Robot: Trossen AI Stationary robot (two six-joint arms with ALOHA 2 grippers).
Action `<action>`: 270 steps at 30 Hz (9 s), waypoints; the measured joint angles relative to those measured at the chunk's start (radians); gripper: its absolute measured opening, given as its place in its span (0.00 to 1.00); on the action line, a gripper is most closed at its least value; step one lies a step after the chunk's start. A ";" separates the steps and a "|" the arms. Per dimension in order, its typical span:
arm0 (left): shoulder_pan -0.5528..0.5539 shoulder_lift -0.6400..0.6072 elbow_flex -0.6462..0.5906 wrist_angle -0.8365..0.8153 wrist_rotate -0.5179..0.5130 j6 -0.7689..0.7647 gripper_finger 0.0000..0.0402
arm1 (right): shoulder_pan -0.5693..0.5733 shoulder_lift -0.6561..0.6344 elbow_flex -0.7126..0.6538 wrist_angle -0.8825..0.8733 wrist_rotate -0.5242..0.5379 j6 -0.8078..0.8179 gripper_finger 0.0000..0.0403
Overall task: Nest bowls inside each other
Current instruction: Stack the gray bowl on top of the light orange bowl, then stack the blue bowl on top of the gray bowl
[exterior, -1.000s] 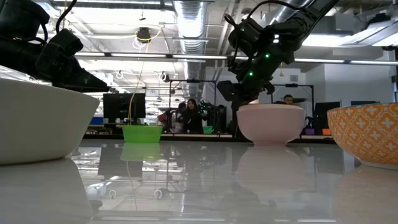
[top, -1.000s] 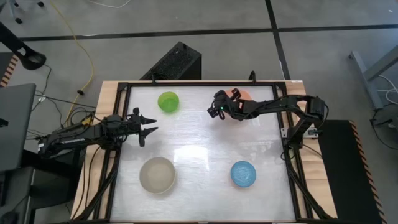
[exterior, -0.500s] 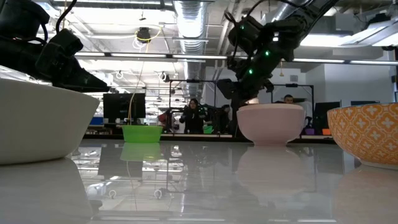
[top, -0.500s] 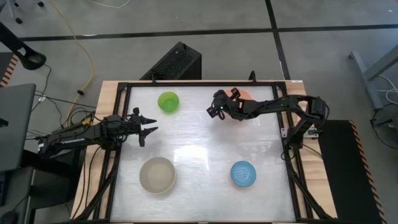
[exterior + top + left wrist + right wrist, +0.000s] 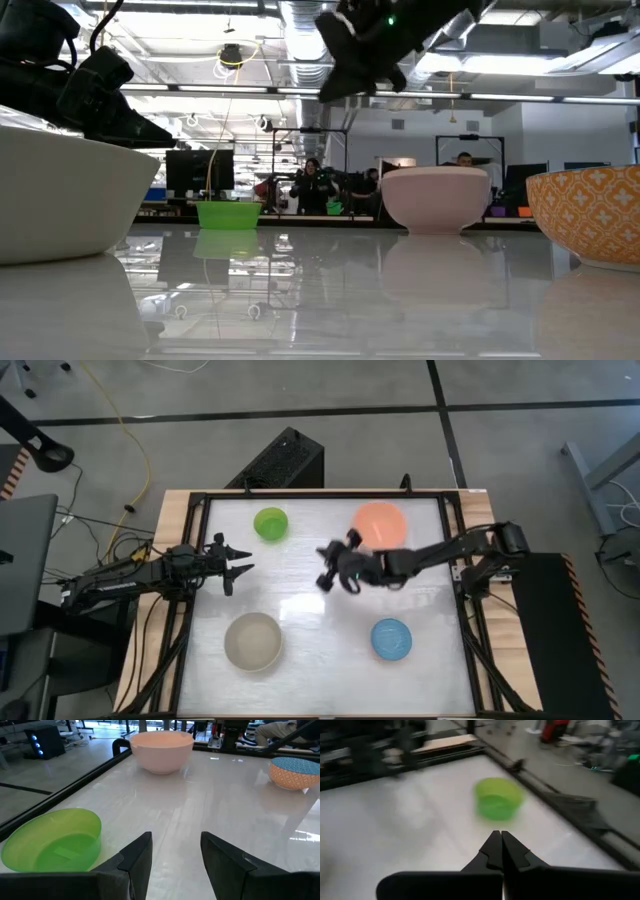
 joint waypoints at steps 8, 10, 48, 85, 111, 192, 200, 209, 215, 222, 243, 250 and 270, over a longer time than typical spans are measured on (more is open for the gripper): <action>0.000 0.000 0.000 0.000 0.000 0.000 0.39 | 0.153 0.223 0.194 0.058 0.001 0.022 0.01; 0.000 0.000 0.000 0.000 0.000 0.000 0.39 | 0.170 0.298 0.290 0.019 -0.011 0.013 0.01; 0.000 0.000 0.000 0.000 0.000 0.000 0.39 | 0.154 0.727 0.883 -0.468 -0.280 0.359 0.66; 0.000 0.000 0.000 0.001 0.000 0.000 0.39 | 0.096 0.369 0.754 -0.792 -0.276 0.124 0.02; 0.000 0.000 0.000 0.000 0.000 0.000 0.39 | -0.706 -0.524 -0.249 -0.563 -0.397 0.210 0.03; 0.000 0.000 0.000 0.000 0.000 0.000 0.39 | -0.765 -0.390 -0.175 -0.648 -0.308 0.149 0.44; 0.000 0.000 0.000 0.000 0.000 0.000 0.39 | -0.743 -0.390 -0.159 -0.675 -0.208 0.147 0.40; 0.000 0.000 0.000 0.000 0.000 0.000 0.39 | -0.582 -0.387 -0.249 -0.610 0.095 0.243 0.03; 0.000 0.000 0.000 0.000 0.000 0.000 0.39 | -0.516 -0.387 -0.338 -0.493 0.214 0.321 0.02; 0.000 0.000 0.000 0.000 0.000 0.000 0.39 | -0.518 -0.387 -0.408 -0.436 0.219 0.377 0.01; 0.000 0.000 0.000 0.000 0.000 0.000 0.39 | -0.405 -0.391 -0.226 -0.563 0.024 0.330 0.01; 0.000 0.000 0.000 0.000 0.000 0.000 0.39 | -0.138 -0.391 -0.080 -0.688 -0.410 0.421 0.02; 0.000 0.000 0.000 0.000 0.000 0.000 0.39 | 0.399 -0.252 -0.070 -0.936 -0.626 1.029 0.39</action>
